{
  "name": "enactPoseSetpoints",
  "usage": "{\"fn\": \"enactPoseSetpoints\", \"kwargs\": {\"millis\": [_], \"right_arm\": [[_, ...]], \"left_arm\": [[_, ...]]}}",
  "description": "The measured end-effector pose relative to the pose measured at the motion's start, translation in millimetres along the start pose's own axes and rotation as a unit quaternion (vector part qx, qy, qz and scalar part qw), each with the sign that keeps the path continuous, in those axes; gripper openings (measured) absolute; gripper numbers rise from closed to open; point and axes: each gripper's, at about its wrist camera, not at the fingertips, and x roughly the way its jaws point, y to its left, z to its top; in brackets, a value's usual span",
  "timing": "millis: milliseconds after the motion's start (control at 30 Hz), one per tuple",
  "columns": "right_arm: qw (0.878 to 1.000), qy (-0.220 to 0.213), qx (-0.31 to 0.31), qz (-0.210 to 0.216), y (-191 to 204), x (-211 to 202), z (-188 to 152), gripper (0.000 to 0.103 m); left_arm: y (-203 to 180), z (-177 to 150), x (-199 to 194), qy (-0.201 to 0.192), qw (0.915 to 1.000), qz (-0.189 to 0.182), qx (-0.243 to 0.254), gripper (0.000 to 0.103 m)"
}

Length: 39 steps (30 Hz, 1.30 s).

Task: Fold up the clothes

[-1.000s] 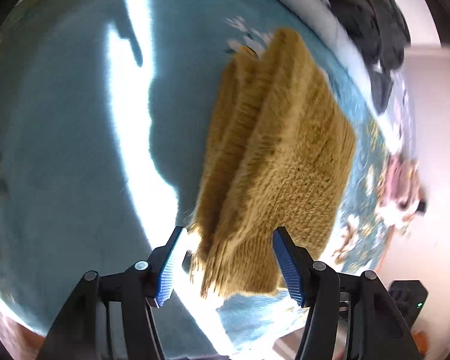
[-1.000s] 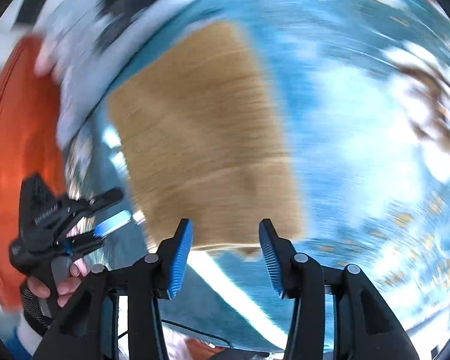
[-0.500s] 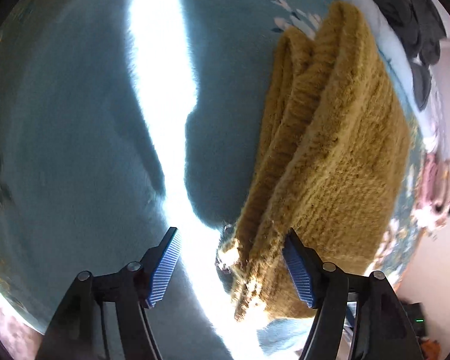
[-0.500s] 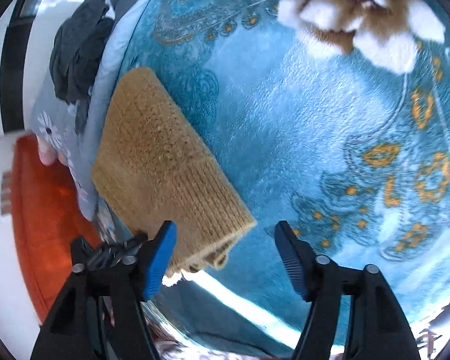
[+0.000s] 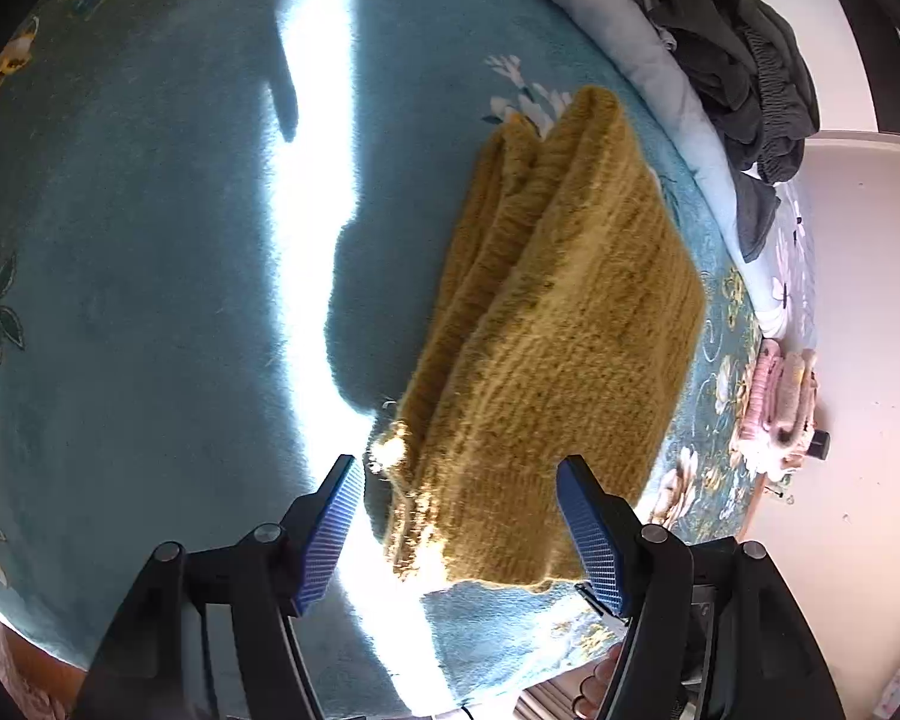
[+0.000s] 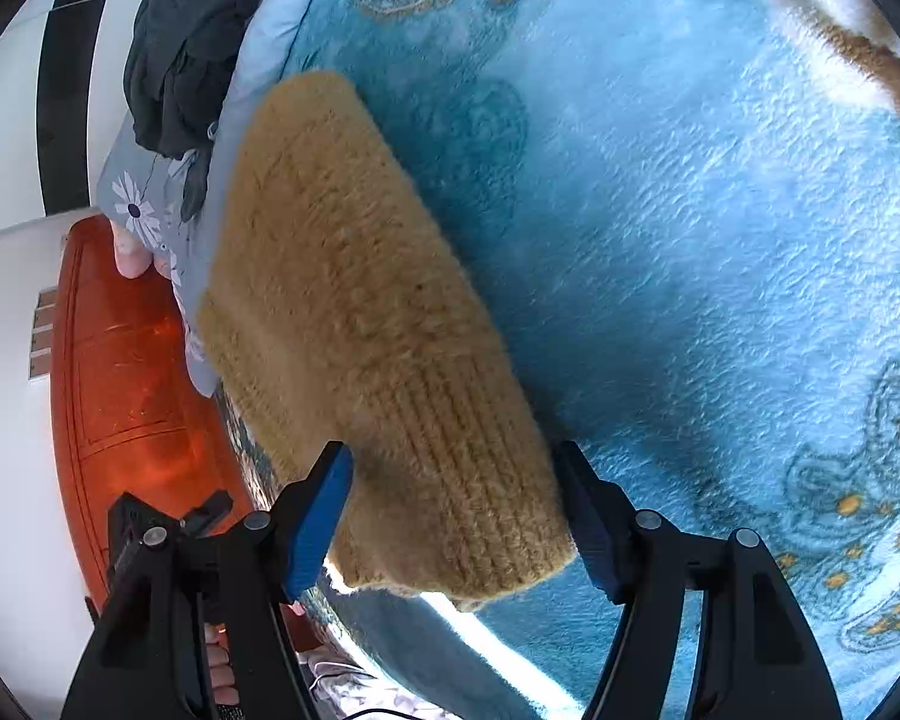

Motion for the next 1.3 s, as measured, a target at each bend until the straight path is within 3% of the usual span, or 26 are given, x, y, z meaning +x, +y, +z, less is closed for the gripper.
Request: {"fn": "enactPoseSetpoints", "kwargs": {"millis": [33, 233, 433, 600, 800, 900, 1033, 1167, 1300], "right_arm": [[1.000, 0.001, 0.004, -0.003, 0, 0, -2, 0.056], [1.000, 0.019, 0.020, -0.010, 3, 4, 5, 0.031], [0.999, 0.027, 0.023, 0.002, 4, -23, 38, 0.026], [0.999, 0.025, -0.029, -0.002, 2, -78, 106, 0.026], [0.989, 0.052, -0.125, -0.058, 8, -133, 196, 0.026], [0.985, 0.059, -0.139, -0.077, 0, -149, 226, 0.026], [0.987, 0.062, -0.132, -0.065, -8, -154, 249, 0.026], [0.985, 0.070, -0.149, -0.059, -10, -154, 247, 0.032], [0.990, 0.027, -0.135, -0.045, -24, -173, 246, 0.056]], "left_arm": [[-3, 0, 1, -0.002, 1.0000, 0.001, 0.000, 0.071], [-30, 3, 10, -0.013, 0.9999, 0.004, 0.001, 0.071], [-56, -4, 13, -0.029, 0.9996, -0.001, -0.001, 0.071], [-89, -14, 19, -0.028, 0.9994, -0.010, 0.016, 0.071], [-137, -26, 35, -0.028, 0.9988, -0.022, 0.034, 0.071], [-158, -26, 44, -0.037, 0.9984, -0.009, 0.042, 0.071], [-182, -14, 49, -0.056, 0.9963, 0.010, 0.065, 0.071], [-199, 8, 61, -0.057, 0.9933, 0.035, 0.094, 0.071], [-210, 28, 82, -0.038, 0.9883, 0.066, 0.132, 0.071]]}}
